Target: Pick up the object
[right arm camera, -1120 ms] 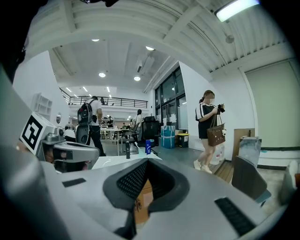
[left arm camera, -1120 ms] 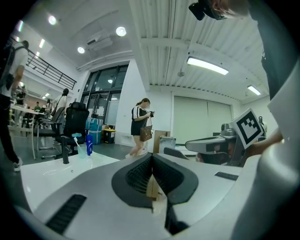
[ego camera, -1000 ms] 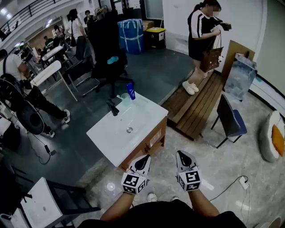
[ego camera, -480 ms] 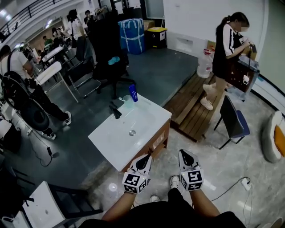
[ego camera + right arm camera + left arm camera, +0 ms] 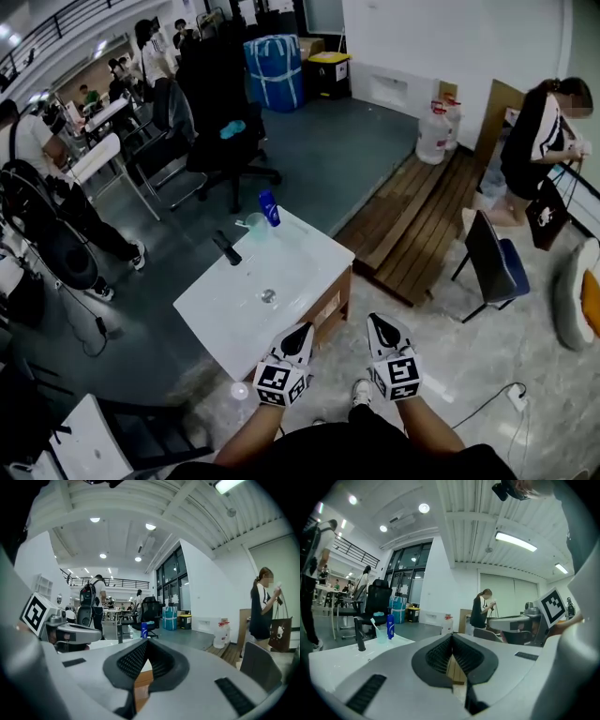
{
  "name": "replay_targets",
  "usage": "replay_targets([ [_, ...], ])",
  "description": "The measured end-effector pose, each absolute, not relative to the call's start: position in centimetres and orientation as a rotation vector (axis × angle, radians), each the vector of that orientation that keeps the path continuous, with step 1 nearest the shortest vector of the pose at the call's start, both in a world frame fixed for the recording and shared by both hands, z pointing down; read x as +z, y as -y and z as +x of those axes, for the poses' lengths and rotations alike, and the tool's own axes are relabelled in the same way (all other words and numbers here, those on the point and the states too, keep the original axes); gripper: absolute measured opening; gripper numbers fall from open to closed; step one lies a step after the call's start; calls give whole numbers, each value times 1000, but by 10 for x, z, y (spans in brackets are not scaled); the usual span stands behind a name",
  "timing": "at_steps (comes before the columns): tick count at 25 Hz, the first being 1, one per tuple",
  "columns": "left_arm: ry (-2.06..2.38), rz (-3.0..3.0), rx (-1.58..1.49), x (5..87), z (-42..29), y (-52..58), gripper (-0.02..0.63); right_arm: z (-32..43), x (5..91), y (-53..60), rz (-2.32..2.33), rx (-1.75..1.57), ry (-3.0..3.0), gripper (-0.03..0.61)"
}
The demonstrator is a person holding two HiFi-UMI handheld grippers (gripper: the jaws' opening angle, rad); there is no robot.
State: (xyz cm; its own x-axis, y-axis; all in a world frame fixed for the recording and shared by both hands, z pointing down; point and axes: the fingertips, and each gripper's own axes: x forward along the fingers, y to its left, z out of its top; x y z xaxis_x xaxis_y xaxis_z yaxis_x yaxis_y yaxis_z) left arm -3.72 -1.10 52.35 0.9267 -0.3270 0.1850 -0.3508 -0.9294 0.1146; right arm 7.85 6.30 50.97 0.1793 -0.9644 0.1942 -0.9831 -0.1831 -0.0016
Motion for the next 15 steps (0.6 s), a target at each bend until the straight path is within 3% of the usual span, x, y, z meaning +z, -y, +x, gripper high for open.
replay_targets([
  [15,717,2887,279,531,30,65,20,147,517,8,2174,247,2095,18],
])
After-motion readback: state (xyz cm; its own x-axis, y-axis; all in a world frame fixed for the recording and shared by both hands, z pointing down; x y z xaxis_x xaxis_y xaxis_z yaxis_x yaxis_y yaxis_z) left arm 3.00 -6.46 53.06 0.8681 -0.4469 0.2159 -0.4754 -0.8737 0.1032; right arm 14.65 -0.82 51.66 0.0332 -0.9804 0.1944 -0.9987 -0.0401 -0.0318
